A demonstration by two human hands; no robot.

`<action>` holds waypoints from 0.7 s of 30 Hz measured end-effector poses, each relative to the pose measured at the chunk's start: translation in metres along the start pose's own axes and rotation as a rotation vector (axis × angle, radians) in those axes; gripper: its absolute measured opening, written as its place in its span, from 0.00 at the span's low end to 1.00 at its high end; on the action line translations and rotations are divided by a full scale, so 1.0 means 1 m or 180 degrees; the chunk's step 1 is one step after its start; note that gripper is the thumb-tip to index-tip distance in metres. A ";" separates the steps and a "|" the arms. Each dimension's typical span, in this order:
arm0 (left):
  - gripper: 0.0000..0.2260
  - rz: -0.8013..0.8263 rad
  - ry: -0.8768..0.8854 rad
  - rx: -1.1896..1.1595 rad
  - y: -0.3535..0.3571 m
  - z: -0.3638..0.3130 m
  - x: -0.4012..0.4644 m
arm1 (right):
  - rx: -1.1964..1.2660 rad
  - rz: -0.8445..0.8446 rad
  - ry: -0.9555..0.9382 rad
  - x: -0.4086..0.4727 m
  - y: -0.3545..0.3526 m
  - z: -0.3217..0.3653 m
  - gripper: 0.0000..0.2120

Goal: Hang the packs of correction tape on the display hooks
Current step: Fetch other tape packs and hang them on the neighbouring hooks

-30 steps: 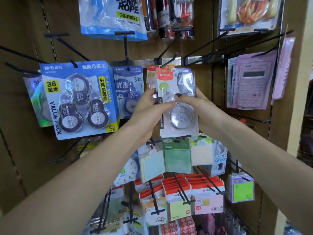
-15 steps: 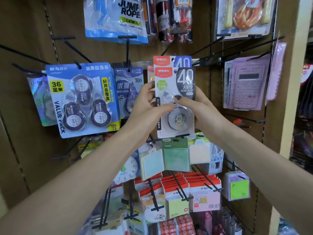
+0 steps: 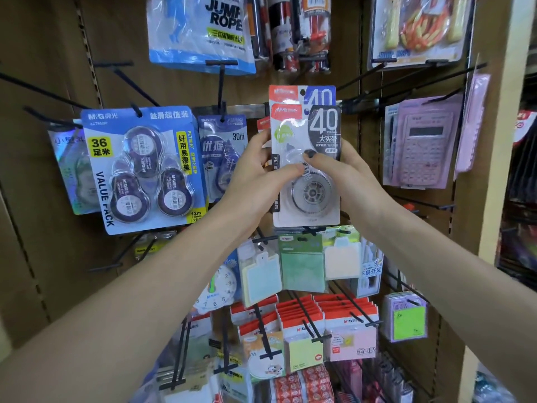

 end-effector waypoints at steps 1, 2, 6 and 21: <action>0.28 0.0006 0.0000 -0.0003 0.001 0.000 0.000 | -0.0012 0.0005 0.0005 -0.001 0.000 0.001 0.32; 0.26 0.0013 0.0007 -0.0012 0.001 0.000 0.000 | -0.0018 0.0000 0.0020 -0.001 -0.001 0.003 0.31; 0.22 0.0092 -0.0012 -0.0019 0.004 0.005 -0.001 | 0.0010 -0.0067 0.0138 -0.004 -0.003 0.002 0.28; 0.25 -0.0078 -0.1245 -0.0191 -0.001 0.060 0.055 | -0.0340 -0.0028 0.0810 0.079 -0.006 -0.033 0.23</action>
Point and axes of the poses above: each hand's wrist, its own x-axis towards the middle knuckle, its own y-axis out of the palm, z = x × y, the point moved 5 cm from there along x, towards the middle knuckle, and after that the axes turned 13 degrees about z, right-handed, at the moved point
